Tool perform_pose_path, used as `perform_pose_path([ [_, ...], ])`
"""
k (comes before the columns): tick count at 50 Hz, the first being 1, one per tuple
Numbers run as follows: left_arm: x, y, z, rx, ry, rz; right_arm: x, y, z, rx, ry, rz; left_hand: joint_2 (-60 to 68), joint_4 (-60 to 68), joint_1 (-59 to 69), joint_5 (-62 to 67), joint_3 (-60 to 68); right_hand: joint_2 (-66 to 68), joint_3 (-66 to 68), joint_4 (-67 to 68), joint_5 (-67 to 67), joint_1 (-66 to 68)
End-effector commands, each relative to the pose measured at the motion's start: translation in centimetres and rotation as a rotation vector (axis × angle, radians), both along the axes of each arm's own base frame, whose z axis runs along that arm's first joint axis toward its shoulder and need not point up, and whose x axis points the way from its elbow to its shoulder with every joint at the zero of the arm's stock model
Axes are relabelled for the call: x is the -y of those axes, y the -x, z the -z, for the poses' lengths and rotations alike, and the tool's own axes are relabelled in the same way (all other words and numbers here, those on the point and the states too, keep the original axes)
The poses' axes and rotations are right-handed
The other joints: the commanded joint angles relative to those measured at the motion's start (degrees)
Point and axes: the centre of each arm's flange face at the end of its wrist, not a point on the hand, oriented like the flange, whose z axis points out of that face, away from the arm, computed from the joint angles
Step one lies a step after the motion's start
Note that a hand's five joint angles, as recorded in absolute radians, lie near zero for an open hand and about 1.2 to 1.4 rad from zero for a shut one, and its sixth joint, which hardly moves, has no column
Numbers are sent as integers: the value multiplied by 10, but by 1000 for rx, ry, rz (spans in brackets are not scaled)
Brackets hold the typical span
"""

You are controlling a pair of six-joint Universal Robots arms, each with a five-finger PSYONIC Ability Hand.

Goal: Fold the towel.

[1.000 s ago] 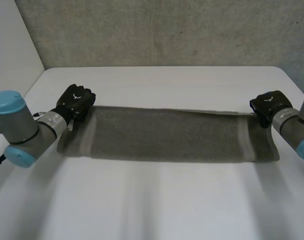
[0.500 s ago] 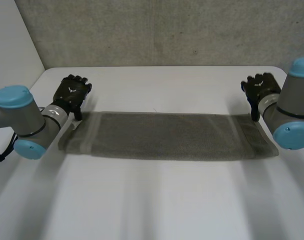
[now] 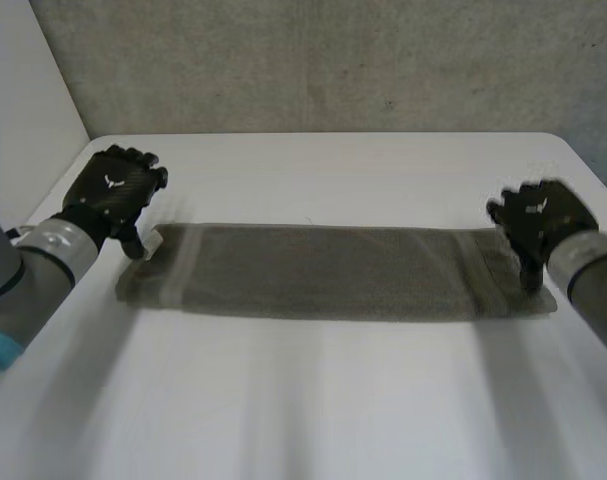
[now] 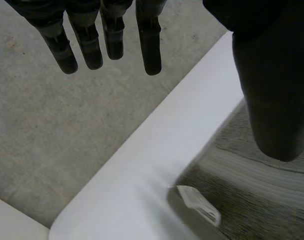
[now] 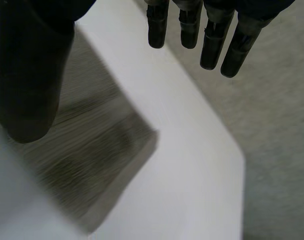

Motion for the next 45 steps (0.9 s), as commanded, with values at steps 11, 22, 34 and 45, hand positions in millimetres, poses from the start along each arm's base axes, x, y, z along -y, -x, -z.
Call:
perform_pose_path([
  [11,-45,-1,24,-86,-87,-2,5,29,79,43,-97,-21,-39,-44,-39,-28,-42,87,88,82,95,98],
  [22,-43,0,30,-189,-92,-7,18,30,85,62,-42,-31,-39,-44,-39,-28,-42,133,134,127,140,144],
  [34,-39,3,35,-198,-78,-1,25,30,103,54,-66,-28,-39,-44,-39,-28,-42,383,383,377,390,393],
  [45,-41,5,38,-198,-85,6,41,60,98,36,-37,52,-39,-44,-39,-28,-42,659,660,653,666,670],
])
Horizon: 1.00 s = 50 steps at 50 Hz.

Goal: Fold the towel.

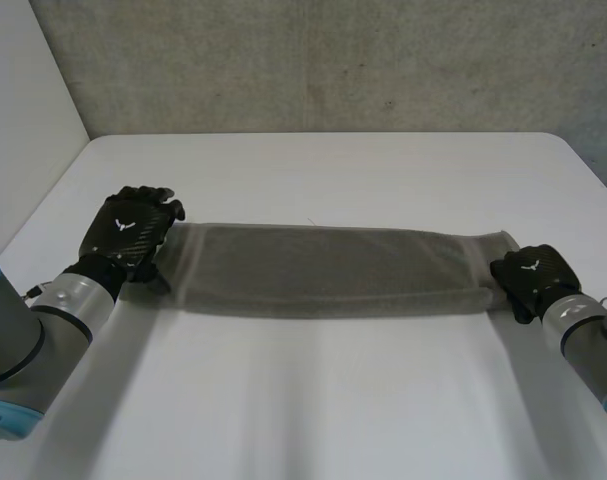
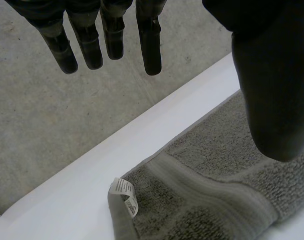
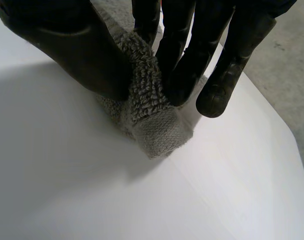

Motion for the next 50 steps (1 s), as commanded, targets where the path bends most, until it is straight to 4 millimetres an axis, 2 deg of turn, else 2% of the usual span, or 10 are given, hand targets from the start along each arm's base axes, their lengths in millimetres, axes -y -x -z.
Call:
perform_pose_path([
  [1,-2,1,1,1,-7,2,17,35,-6,-46,26,85,-38,-43,-38,-28,-42,37,34,31,35,49],
  [7,-3,0,3,0,-12,0,46,87,-23,-295,113,148,-38,-43,-38,-28,-42,37,34,31,35,49],
  [14,-3,1,2,2,-10,3,60,91,-46,-500,170,125,-38,-43,-38,-28,-42,37,34,31,35,49],
  [19,-3,0,3,0,-12,0,41,15,-76,-459,269,33,-38,-43,-38,-28,-42,37,34,31,35,49],
  [21,-3,-1,3,1,-12,-4,9,-54,-90,-377,341,-98,-38,-43,-38,-28,-42,37,34,31,35,49],
  [25,0,-5,3,4,-14,-32,-35,-120,-97,-278,384,-248,-38,-43,-38,-28,-42,37,34,31,35,49],
  [29,-1,-8,6,6,-23,-42,-117,-207,-81,-161,383,-507,-38,-43,-38,-28,-42,37,34,31,35,49],
  [32,-1,-8,7,6,-26,-44,-150,-240,-56,-144,347,-620,-38,-43,-38,-28,-42,37,34,31,35,49],
  [40,-2,-8,7,7,-29,-44,-148,-259,-22,-194,299,-606,-38,-43,-38,-28,-42,37,34,31,35,49],
  [50,-3,-7,8,7,-30,-41,-143,-271,-38,-163,341,-602,-38,-43,-38,-28,-42,37,34,31,35,49],
])
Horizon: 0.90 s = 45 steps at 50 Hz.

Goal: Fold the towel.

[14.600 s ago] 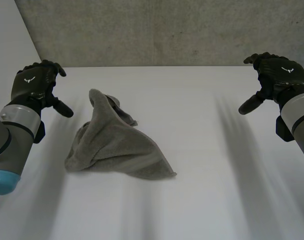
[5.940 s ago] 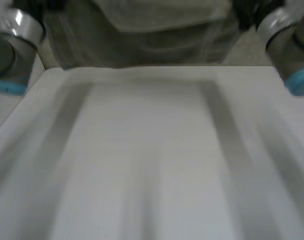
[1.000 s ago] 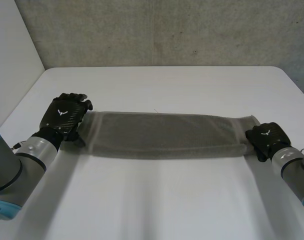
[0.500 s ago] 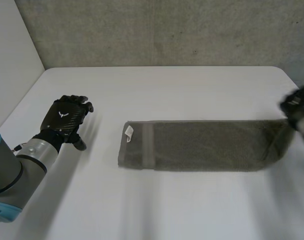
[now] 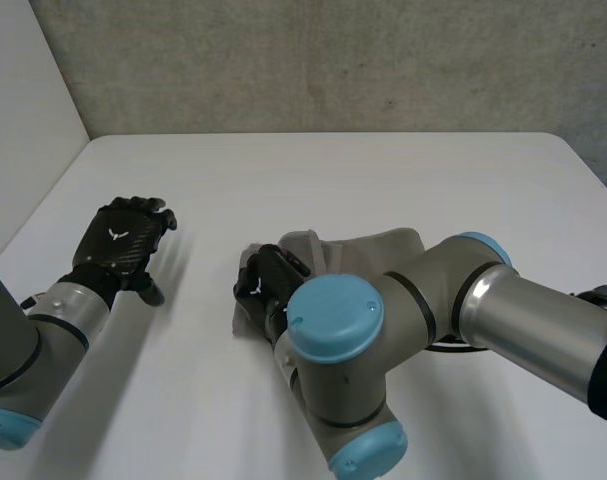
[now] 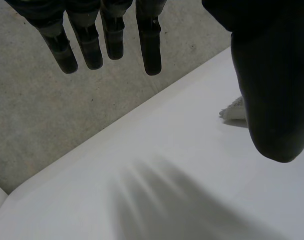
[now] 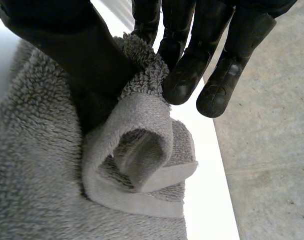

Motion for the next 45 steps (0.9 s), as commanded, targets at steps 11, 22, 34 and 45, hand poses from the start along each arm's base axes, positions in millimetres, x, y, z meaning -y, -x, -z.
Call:
perform_pose_path([
  [11,0,1,0,0,-1,2,-1,-14,-13,28,5,-18,-37,-42,-36,-28,-42,-453,-465,-460,-453,-448],
  [22,-2,0,2,1,-8,4,7,0,-53,203,-75,95,-37,-42,-36,-28,-42,-665,-676,-672,-665,-660],
  [34,-12,6,3,1,-17,30,31,87,-113,404,-211,236,-37,-42,-36,-28,-42,-665,-676,-672,-665,-660],
  [45,-43,49,-22,-98,19,189,42,160,-74,353,-389,296,-35,-40,-35,-26,-41,-665,-676,-672,-665,-660],
])
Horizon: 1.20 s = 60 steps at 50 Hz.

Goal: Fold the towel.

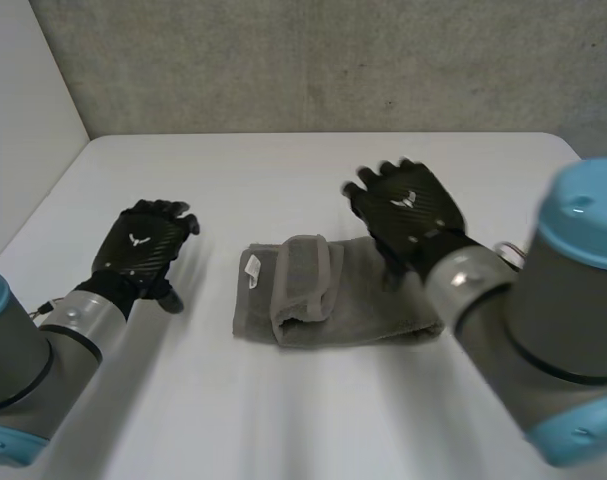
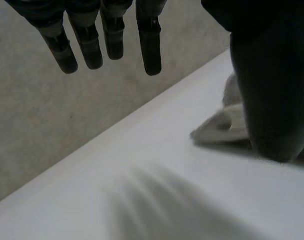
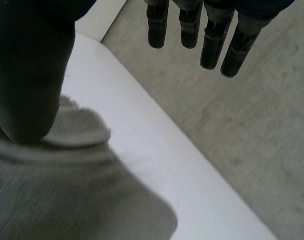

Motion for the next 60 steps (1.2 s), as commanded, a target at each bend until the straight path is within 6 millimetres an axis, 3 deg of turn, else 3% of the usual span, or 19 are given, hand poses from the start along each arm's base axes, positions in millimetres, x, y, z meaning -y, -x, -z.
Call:
perform_pose_path([
  [1,-23,37,-20,-104,12,129,4,37,42,-54,-142,1,-33,-38,-32,-24,-36,-40,-38,-47,-33,-31],
  [4,-27,44,-22,-128,5,153,6,46,54,-52,-161,3,-33,-38,-32,-24,-35,-40,-38,-47,-33,-31],
  [7,-33,61,-19,-155,-21,206,7,51,64,-32,-158,14,-28,-33,-27,-19,-30,-40,-38,-47,-33,-31],
  [9,-43,84,-14,-160,-37,272,8,53,67,-23,-147,20,-26,-31,-26,-18,-29,-40,-38,-47,-33,-31],
  [15,-50,109,-6,-158,-49,336,13,58,84,-10,-126,42,-23,-28,-22,-14,-25,-40,-38,-47,-33,-31],
  [26,-52,128,16,-138,-83,350,21,63,97,-29,-145,68,-21,-26,-21,-13,-24,-40,-38,-47,-33,-31],
  [37,-37,131,35,-119,-93,268,20,63,101,-33,-157,71,-21,-26,-21,-13,-24,-36,-34,-42,-29,-27],
  [43,-30,126,31,-125,-75,199,25,65,100,-12,-131,83,-21,-26,-21,-13,-24,13,15,6,20,22],
  [50,-4,94,11,-134,-18,-64,27,64,100,7,-93,75,-24,-29,-24,-16,-27,134,136,127,140,143],
  [60,-6,75,15,-110,-43,-141,28,63,108,7,-100,70,-23,-28,-22,-14,-25,306,308,299,312,315],
])
